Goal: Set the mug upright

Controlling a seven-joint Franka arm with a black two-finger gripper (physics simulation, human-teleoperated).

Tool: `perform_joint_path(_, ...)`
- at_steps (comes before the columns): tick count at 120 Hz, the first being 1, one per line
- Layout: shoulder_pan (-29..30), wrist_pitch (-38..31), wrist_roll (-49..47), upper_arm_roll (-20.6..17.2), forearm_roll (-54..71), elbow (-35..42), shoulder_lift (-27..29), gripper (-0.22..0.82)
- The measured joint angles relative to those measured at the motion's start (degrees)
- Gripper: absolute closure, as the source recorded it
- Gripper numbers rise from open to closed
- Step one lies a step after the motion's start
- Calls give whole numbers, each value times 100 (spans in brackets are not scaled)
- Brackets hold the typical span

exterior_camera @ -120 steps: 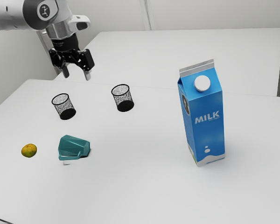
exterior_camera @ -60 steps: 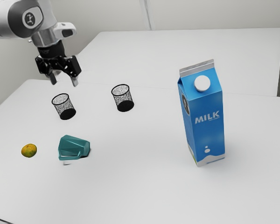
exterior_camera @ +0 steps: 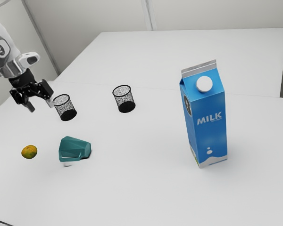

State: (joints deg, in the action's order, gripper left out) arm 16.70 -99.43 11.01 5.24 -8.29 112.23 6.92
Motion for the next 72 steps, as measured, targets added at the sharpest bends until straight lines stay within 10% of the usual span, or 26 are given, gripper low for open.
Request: perform_joint_path(72, 1186, -1325, 2582, 65, -2776, 1154, -875, 4)
